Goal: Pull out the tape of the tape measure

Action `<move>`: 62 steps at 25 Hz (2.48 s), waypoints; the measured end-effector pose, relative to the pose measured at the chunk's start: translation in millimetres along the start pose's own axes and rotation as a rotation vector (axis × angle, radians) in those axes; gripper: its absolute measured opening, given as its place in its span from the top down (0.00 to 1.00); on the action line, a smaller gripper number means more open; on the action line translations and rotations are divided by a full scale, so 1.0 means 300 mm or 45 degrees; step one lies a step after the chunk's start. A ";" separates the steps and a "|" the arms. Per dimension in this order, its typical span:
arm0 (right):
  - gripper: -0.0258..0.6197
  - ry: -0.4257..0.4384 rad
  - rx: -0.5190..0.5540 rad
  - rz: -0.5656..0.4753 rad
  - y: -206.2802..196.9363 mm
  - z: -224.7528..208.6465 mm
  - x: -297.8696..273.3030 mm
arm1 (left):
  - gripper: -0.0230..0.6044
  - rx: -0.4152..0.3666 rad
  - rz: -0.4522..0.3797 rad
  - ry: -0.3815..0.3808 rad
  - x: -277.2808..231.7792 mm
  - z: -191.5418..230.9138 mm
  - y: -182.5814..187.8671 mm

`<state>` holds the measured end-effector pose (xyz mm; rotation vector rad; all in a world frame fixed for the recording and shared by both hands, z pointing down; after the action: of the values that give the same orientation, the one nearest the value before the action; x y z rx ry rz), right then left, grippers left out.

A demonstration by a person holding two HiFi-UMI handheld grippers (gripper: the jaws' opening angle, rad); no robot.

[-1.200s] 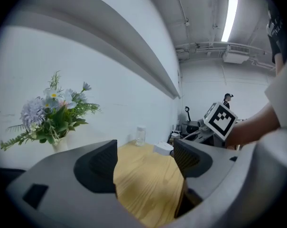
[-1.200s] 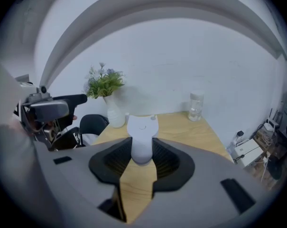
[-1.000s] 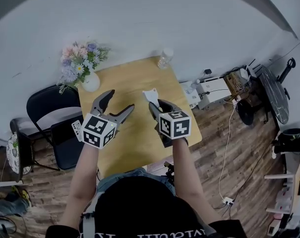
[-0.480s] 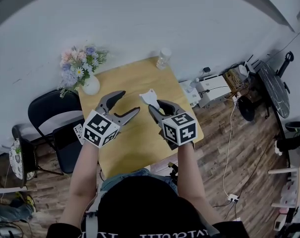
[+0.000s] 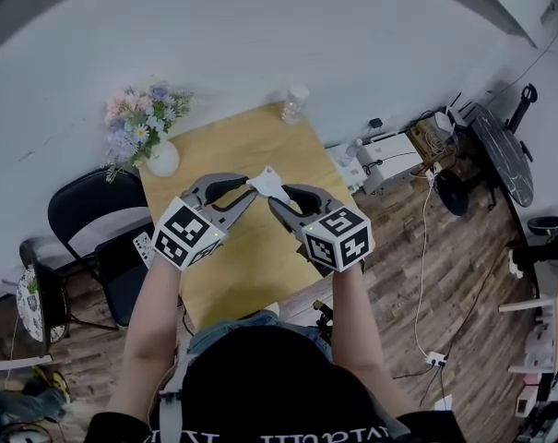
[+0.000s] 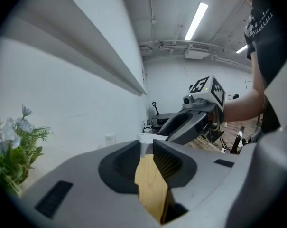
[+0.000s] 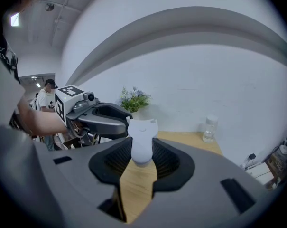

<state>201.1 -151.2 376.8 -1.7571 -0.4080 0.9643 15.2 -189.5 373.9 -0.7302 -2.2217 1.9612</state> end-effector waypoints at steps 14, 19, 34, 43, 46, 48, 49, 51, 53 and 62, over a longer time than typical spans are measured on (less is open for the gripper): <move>0.74 -0.155 -0.006 0.024 -0.017 -0.009 0.042 | 0.90 0.039 0.003 0.046 0.002 -0.006 0.000; 0.74 -0.167 -0.002 0.020 -0.013 -0.005 0.042 | 0.90 0.041 0.015 0.073 0.020 0.006 0.001; 0.74 -0.412 -0.079 0.002 -0.012 -0.089 0.099 | 0.90 0.103 0.006 0.261 0.132 0.086 -0.026; 0.74 -0.540 -0.154 -0.022 -0.010 -0.172 0.157 | 0.90 0.183 -0.015 0.477 0.256 0.179 -0.059; 0.74 -0.559 -0.138 -0.002 -0.010 -0.178 0.148 | 0.90 0.178 0.005 0.536 0.278 0.192 -0.071; 0.74 -0.566 -0.142 0.005 -0.011 -0.188 0.148 | 0.90 0.201 0.000 0.570 0.301 0.203 -0.080; 0.74 -0.551 -0.155 -0.005 -0.012 -0.191 0.151 | 0.90 0.219 -0.010 0.572 0.311 0.205 -0.084; 0.74 -0.527 -0.158 -0.014 -0.007 -0.192 0.146 | 0.90 0.234 -0.014 0.572 0.320 0.205 -0.090; 0.74 -0.498 -0.140 -0.007 0.002 -0.185 0.124 | 0.90 0.242 -0.014 0.570 0.314 0.203 -0.094; 0.74 -0.400 -0.092 0.041 0.015 -0.197 0.012 | 0.90 0.307 0.003 0.674 0.302 0.203 -0.144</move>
<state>248.0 -187.7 379.1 -1.6834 -0.6221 1.2682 -99.8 -211.1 382.9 -1.0620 -1.6476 1.7313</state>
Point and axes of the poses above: the fingertips, and each gripper's own axes: x backward along the fingers, z to its left, y out of its top, the point moved 10 cm from there along x, backward along the fingers, and after that the axes turned 2 degrees about -x, right-handed, at the moved point
